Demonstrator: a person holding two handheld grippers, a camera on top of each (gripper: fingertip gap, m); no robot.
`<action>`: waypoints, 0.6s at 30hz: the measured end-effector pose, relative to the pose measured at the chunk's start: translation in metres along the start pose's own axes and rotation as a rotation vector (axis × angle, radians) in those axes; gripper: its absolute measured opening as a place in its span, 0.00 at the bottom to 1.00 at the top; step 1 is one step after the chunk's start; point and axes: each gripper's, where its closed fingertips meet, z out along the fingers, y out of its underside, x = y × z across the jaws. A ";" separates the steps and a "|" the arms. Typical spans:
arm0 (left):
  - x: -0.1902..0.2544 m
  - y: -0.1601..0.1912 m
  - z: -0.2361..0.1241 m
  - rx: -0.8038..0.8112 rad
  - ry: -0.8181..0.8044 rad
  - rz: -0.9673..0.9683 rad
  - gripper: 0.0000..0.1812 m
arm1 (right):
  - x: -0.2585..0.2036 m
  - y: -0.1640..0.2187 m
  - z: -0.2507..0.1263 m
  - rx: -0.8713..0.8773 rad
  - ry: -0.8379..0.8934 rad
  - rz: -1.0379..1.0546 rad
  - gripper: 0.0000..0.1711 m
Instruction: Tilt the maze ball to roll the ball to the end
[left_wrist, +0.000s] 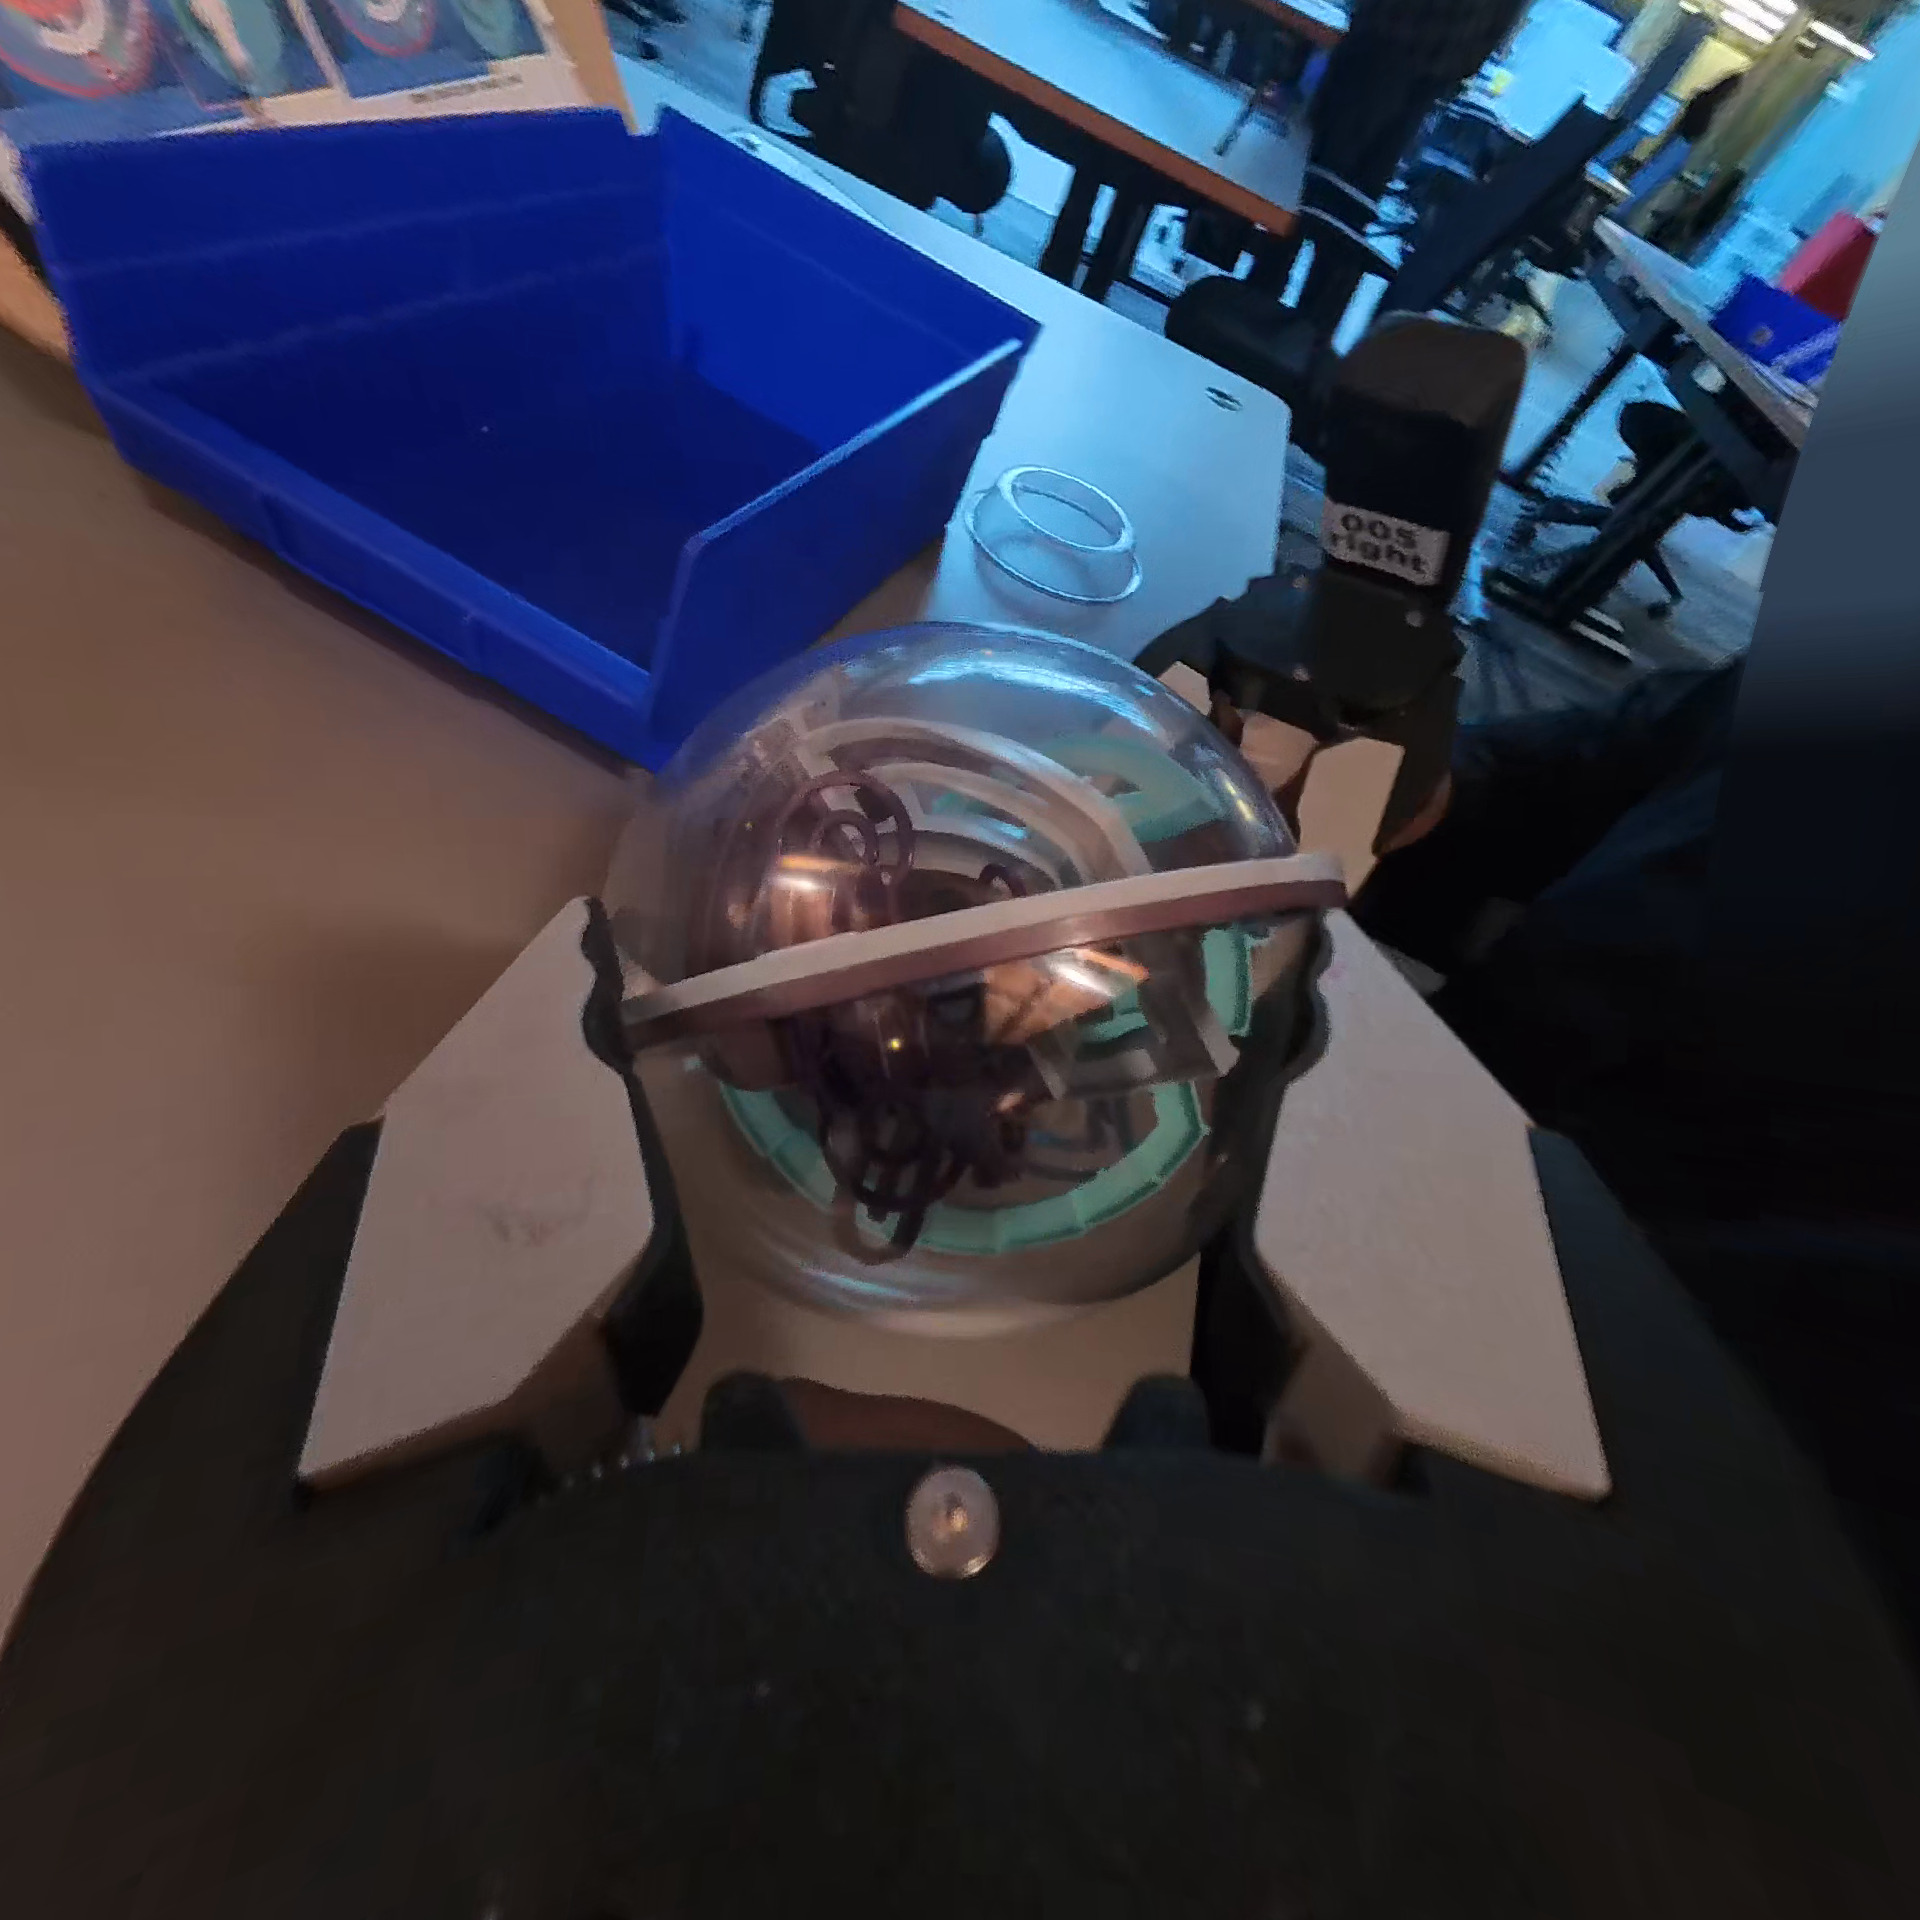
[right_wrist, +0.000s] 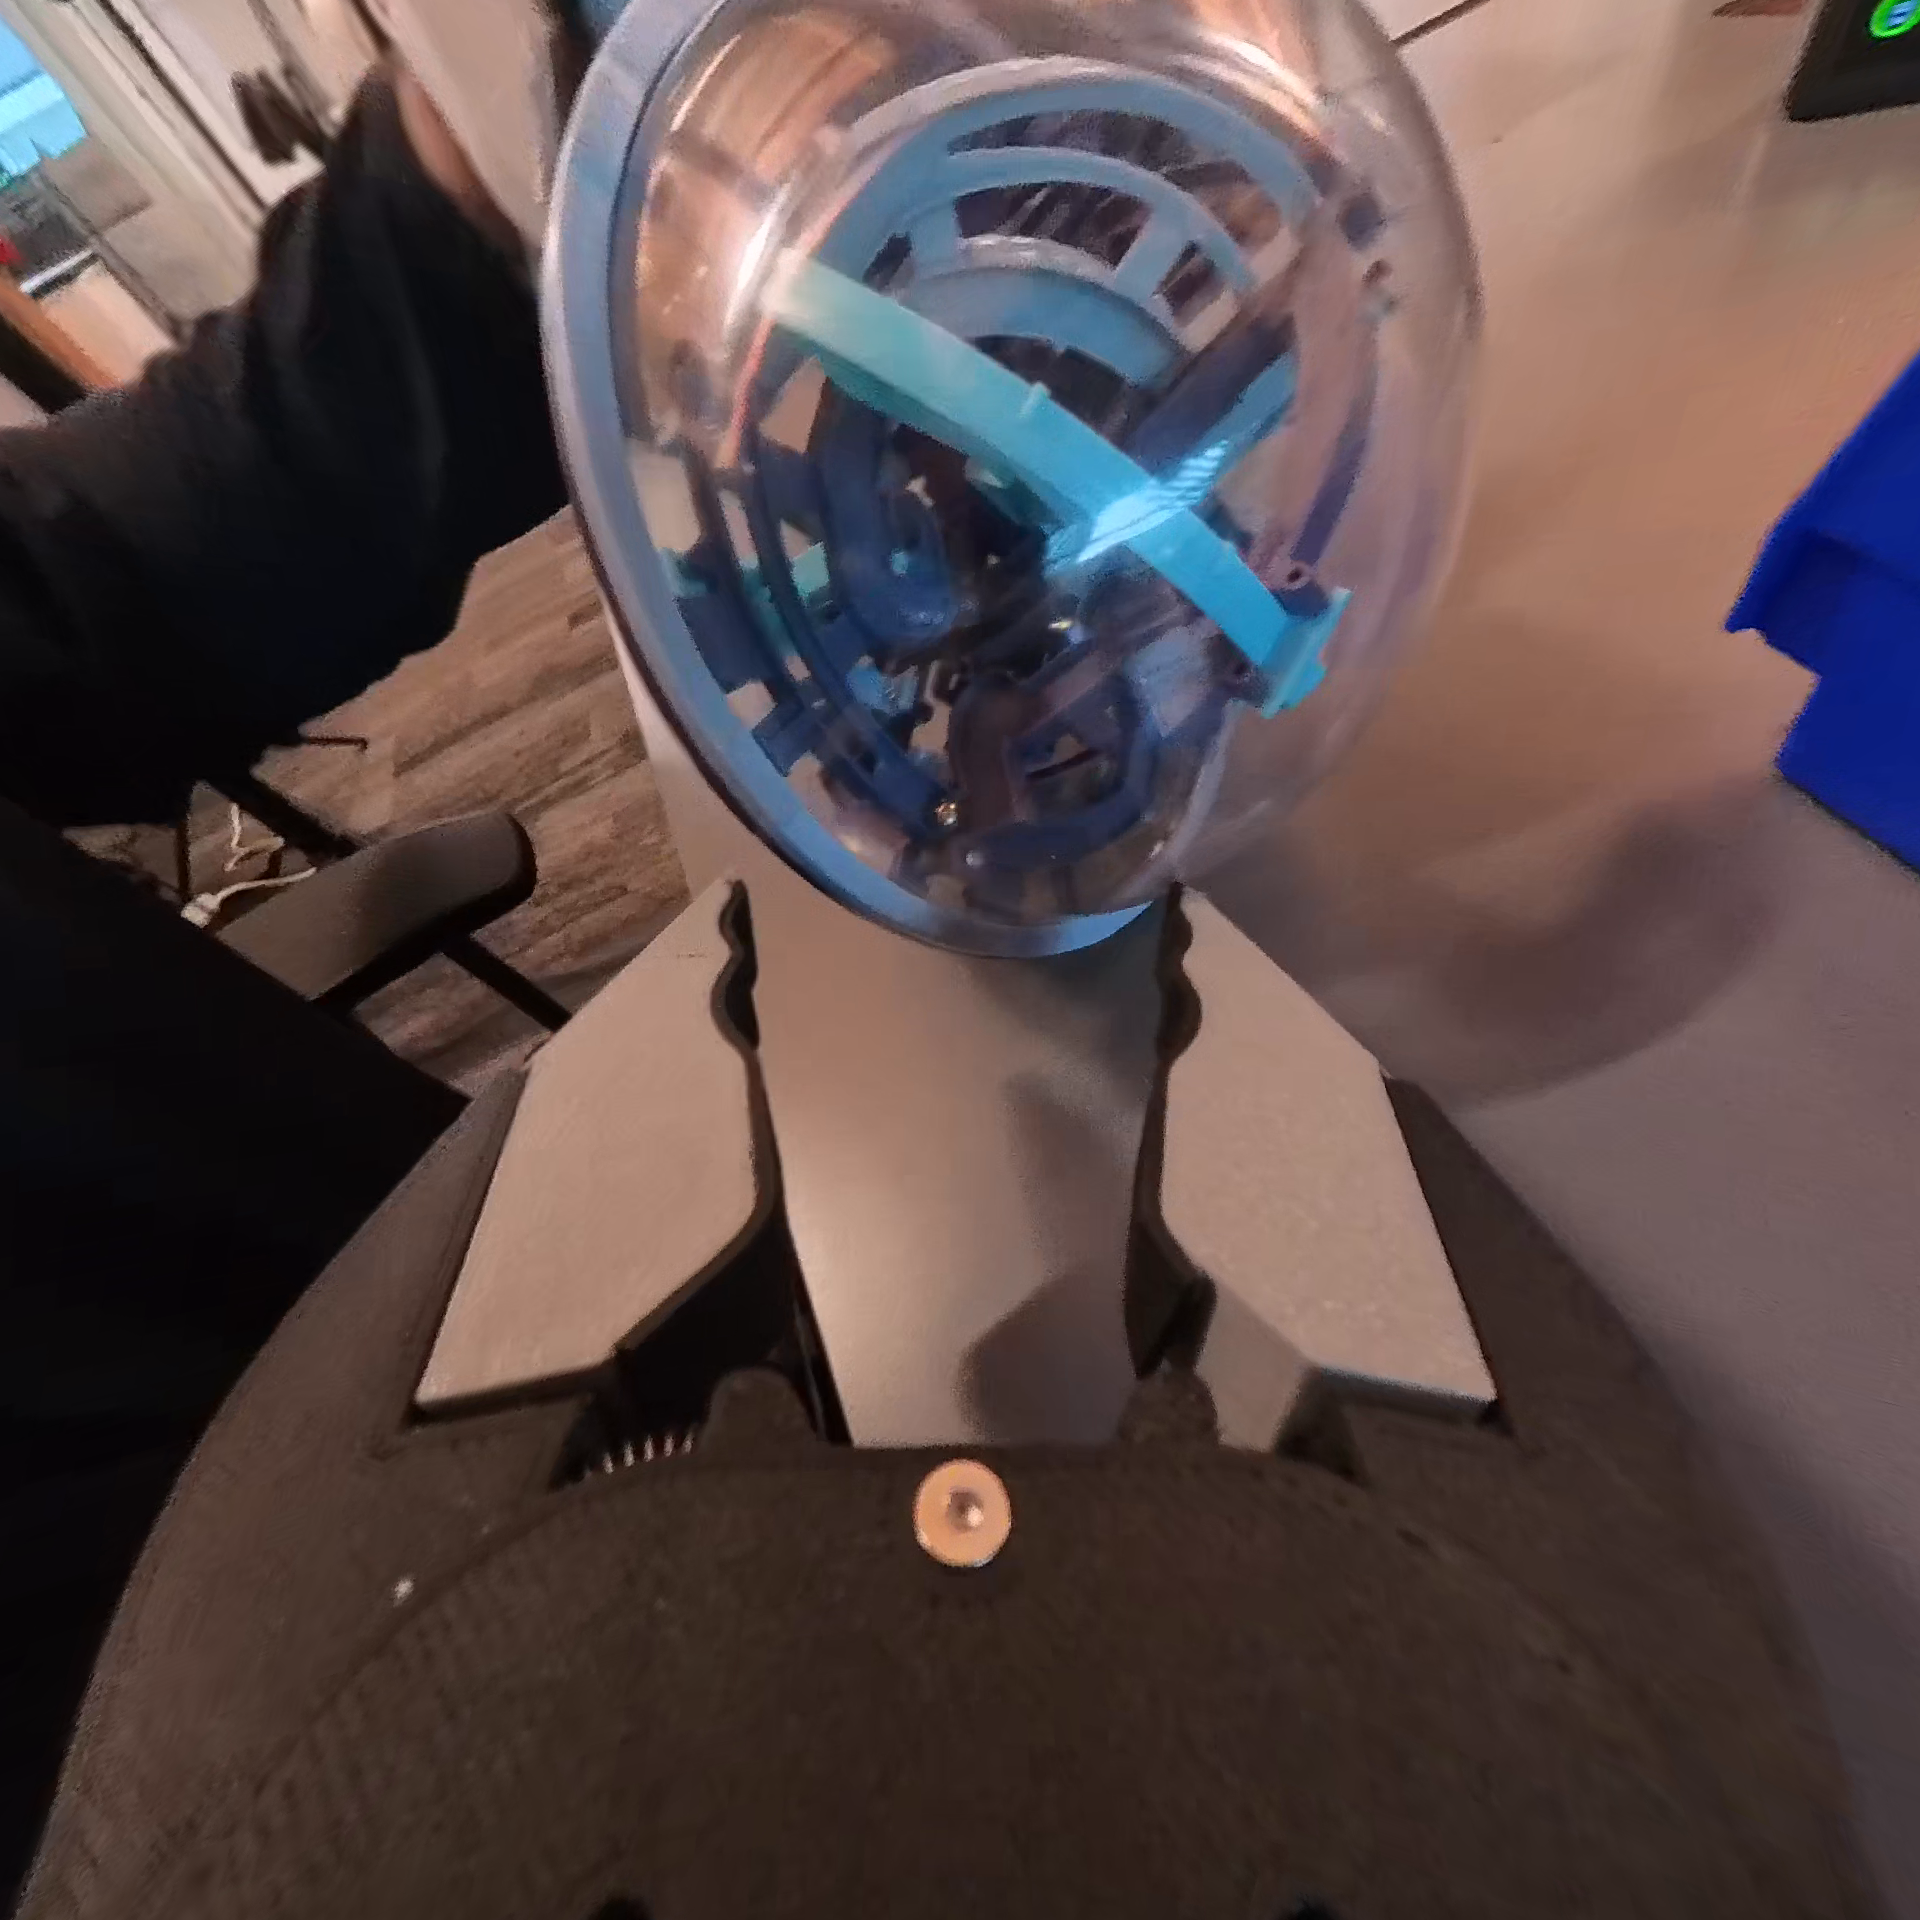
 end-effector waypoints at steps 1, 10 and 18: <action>0.000 0.000 0.000 -0.004 0.035 0.023 0.69 | -0.004 0.001 0.000 -0.009 -0.018 -0.010 0.46; -0.006 -0.004 0.013 -0.045 0.268 0.075 0.69 | 0.025 -0.029 -0.034 -0.018 -0.037 -0.139 0.57; 0.003 -0.007 0.020 -0.067 0.380 0.183 0.69 | 0.043 -0.054 -0.017 -0.036 -0.224 -0.244 0.71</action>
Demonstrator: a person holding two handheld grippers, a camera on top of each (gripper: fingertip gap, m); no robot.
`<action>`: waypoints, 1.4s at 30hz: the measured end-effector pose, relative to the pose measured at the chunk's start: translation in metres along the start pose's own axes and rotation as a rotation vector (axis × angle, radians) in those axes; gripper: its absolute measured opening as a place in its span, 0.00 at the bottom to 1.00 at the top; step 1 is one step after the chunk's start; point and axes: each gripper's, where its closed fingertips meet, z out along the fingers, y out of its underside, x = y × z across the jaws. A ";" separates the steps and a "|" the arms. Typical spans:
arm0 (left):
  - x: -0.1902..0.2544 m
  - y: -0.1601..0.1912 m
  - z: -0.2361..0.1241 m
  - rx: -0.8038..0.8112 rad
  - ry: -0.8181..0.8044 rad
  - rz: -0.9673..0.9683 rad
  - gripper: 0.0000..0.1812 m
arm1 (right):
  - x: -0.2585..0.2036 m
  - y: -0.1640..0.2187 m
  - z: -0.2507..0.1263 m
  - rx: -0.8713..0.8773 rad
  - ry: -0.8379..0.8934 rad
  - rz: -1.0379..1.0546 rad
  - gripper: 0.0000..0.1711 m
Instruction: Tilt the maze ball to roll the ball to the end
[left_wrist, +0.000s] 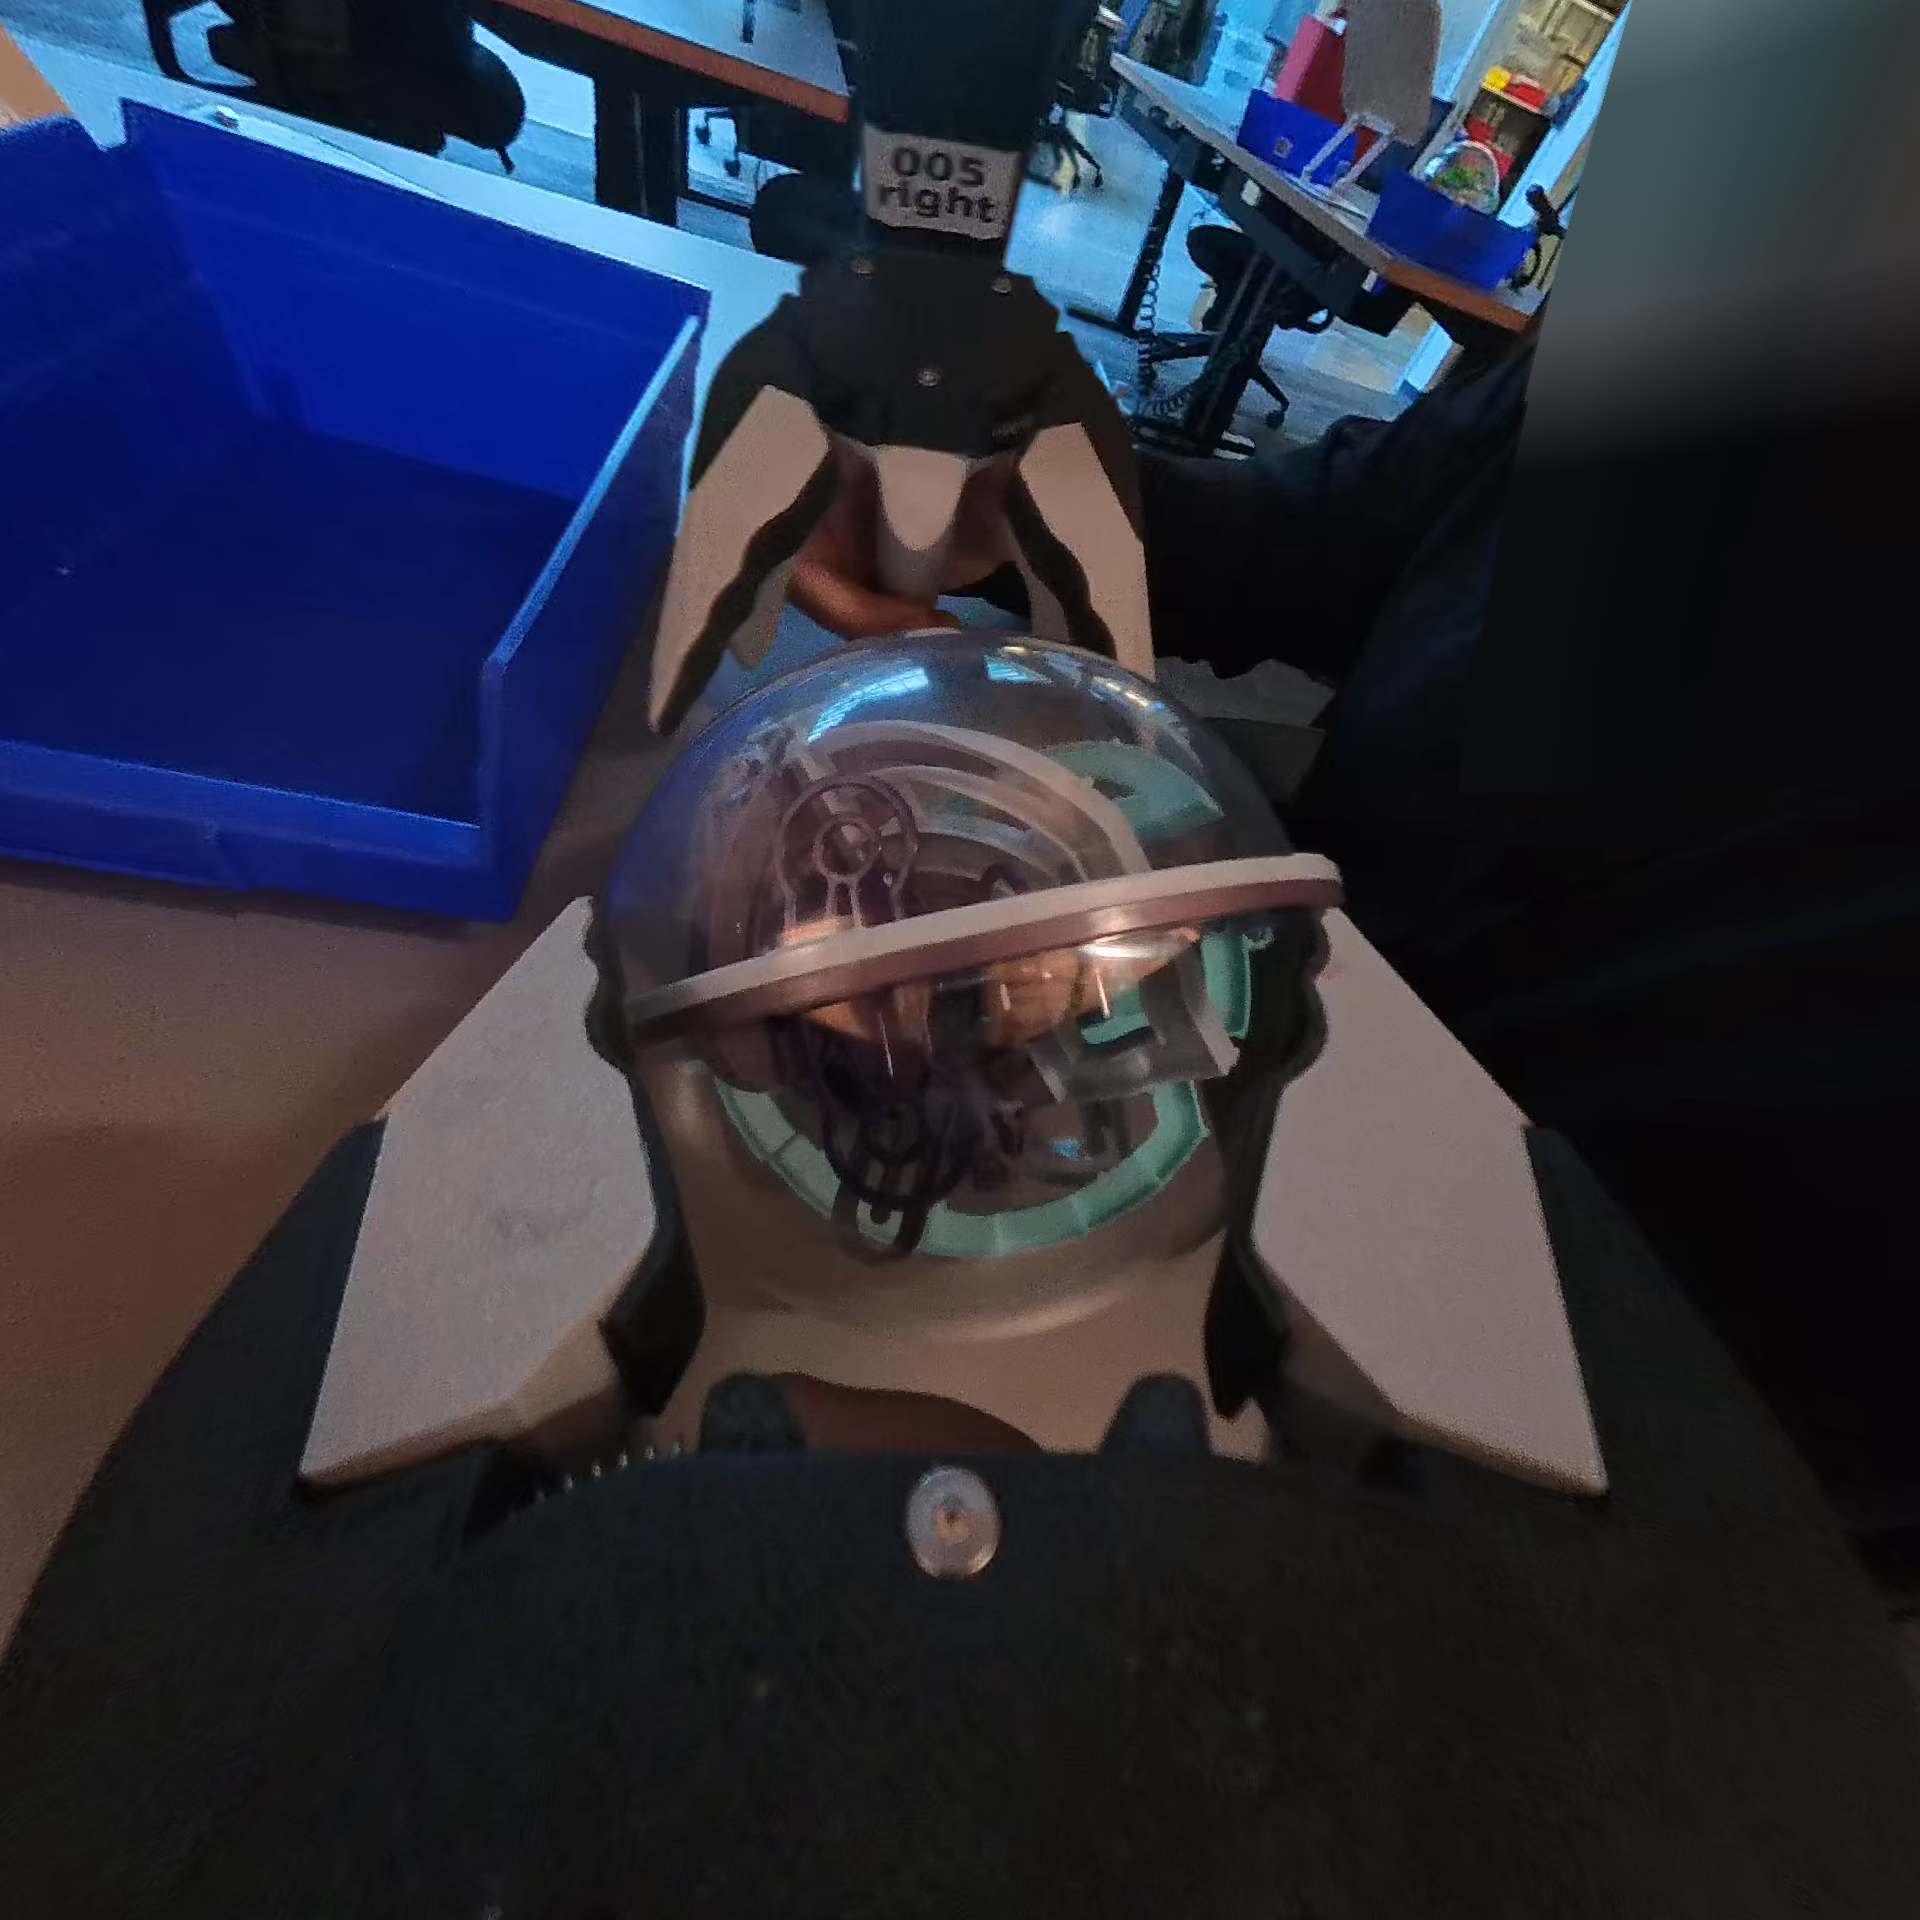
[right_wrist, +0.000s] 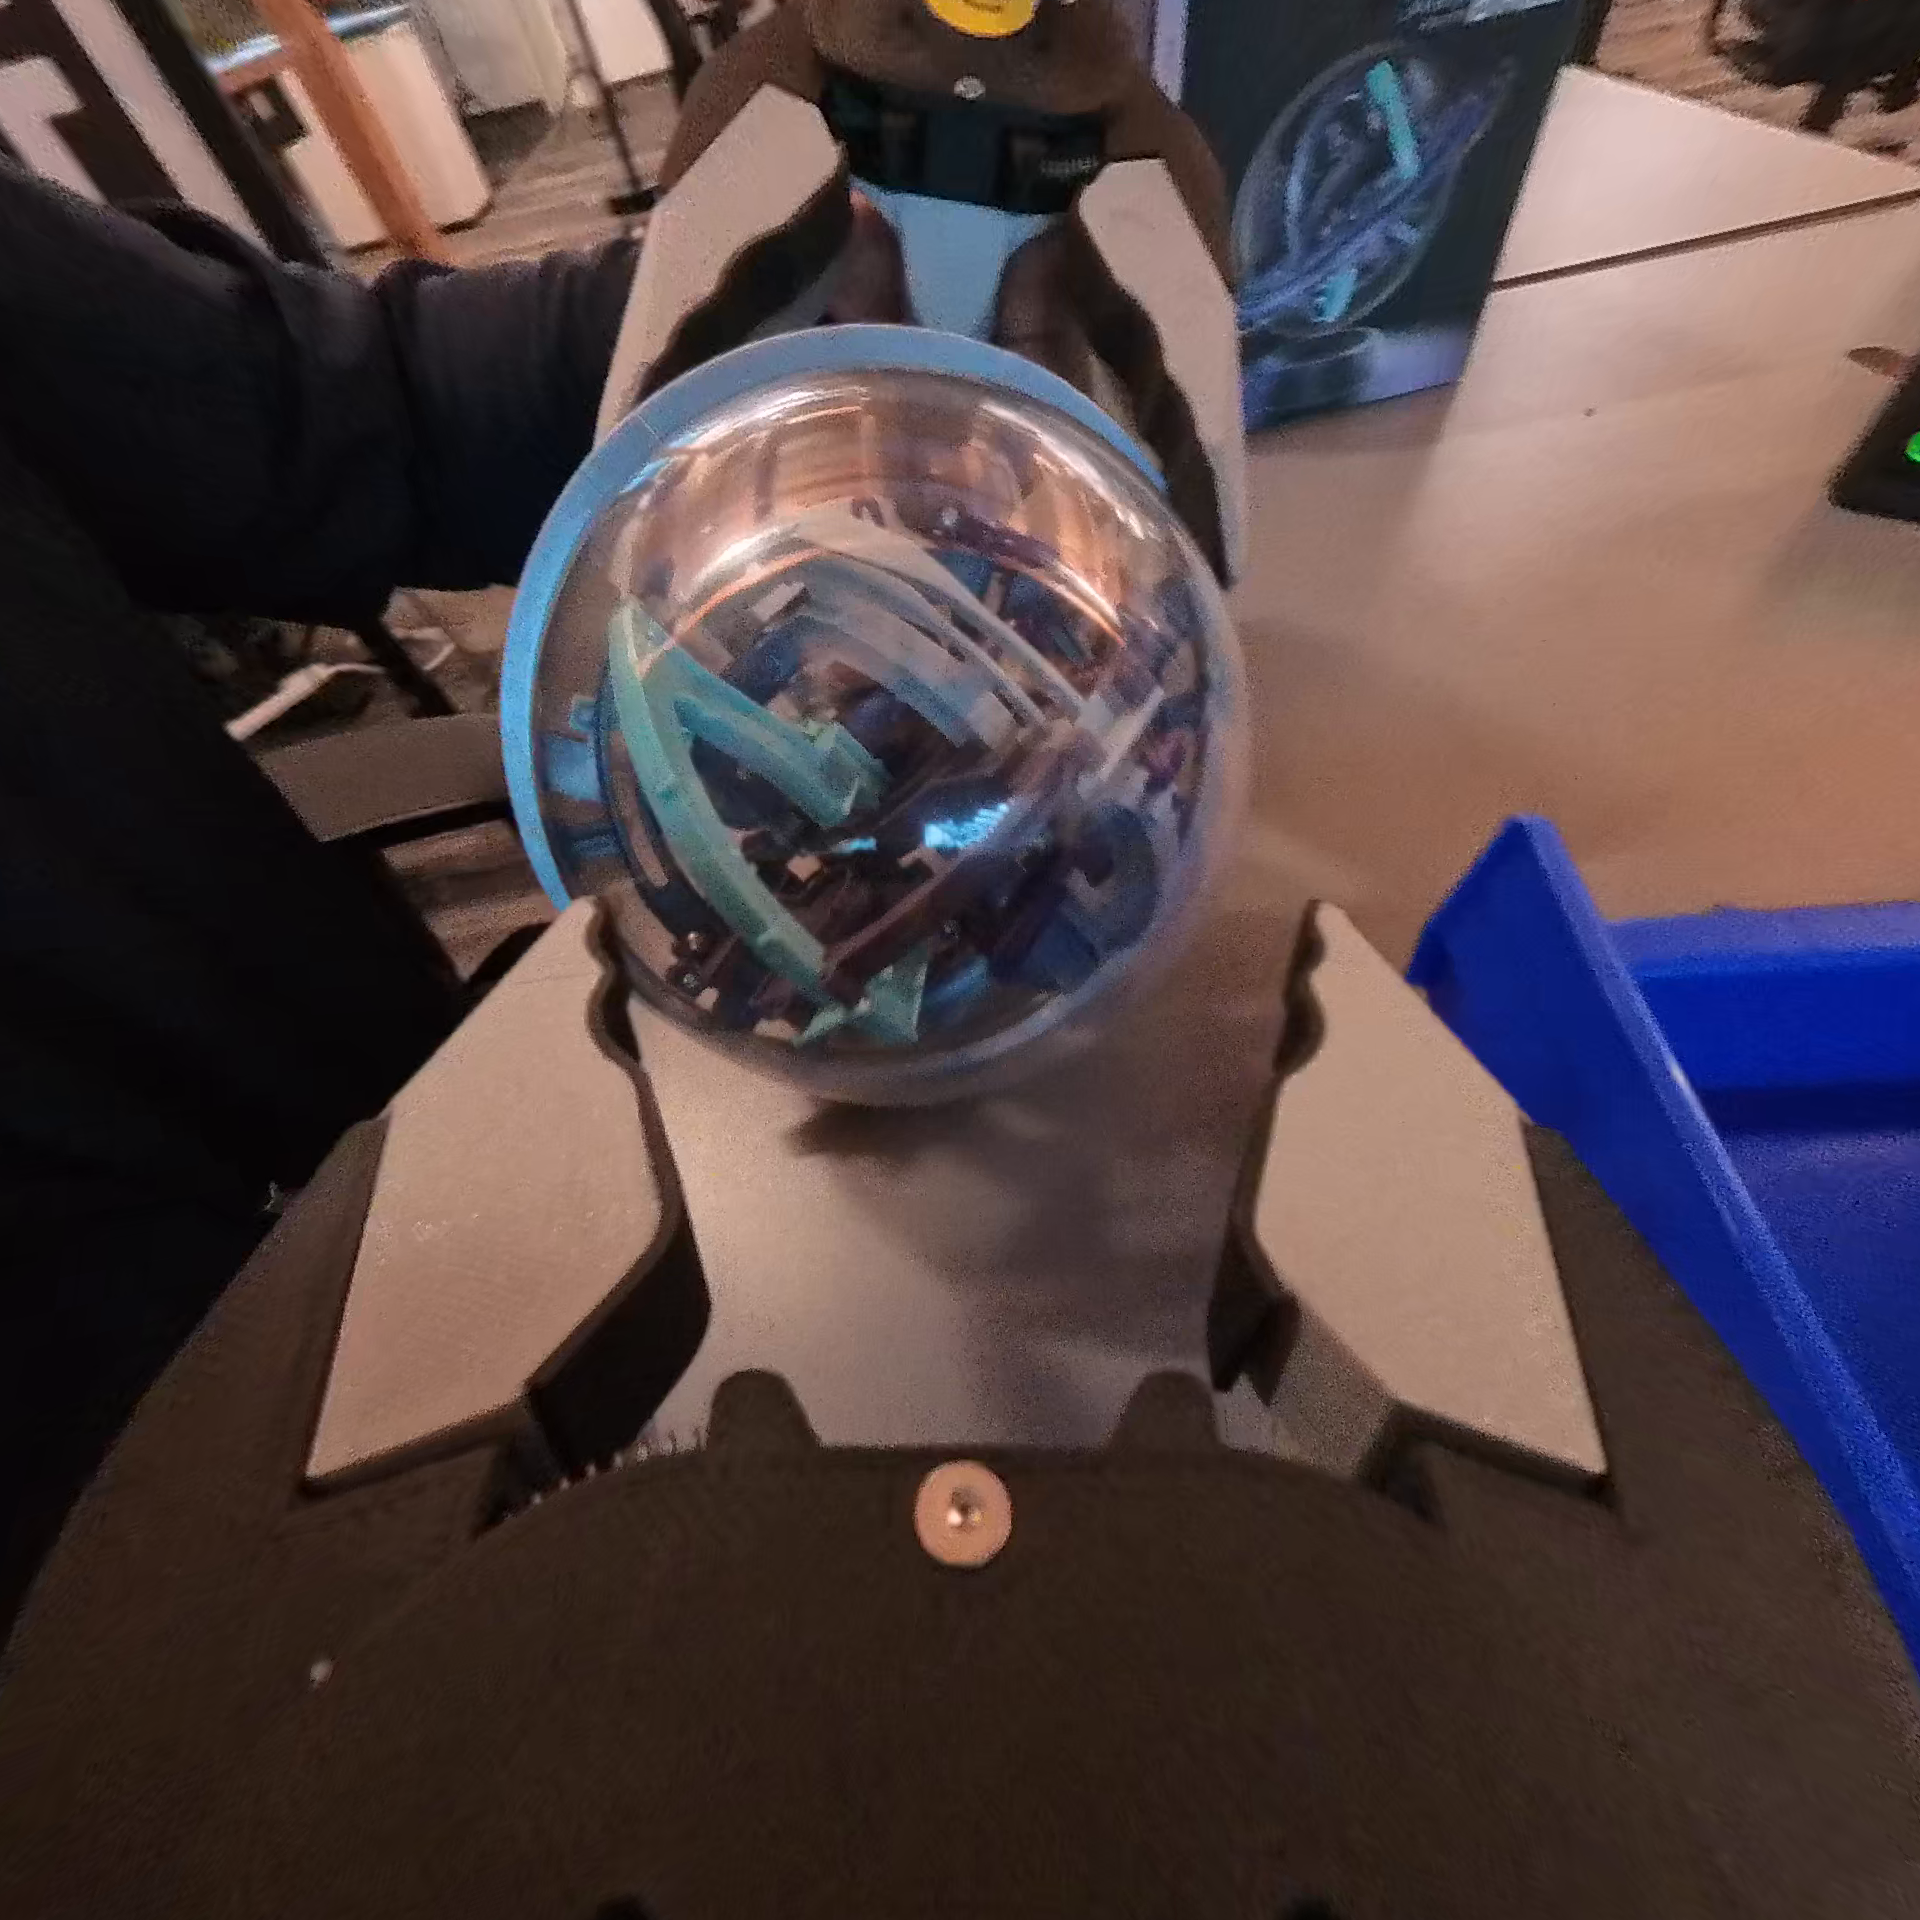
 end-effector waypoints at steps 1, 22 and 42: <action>0.000 0.000 0.001 -0.004 0.008 0.004 0.69 | -0.001 -0.001 0.005 -0.010 -0.033 -0.005 0.73; 0.031 0.013 -0.018 0.123 -0.530 -0.195 0.71 | -0.005 0.000 0.028 0.030 0.132 0.083 0.79; 0.012 0.038 0.003 -0.165 -0.318 0.106 0.75 | 0.008 0.017 0.010 0.063 -0.173 0.317 0.87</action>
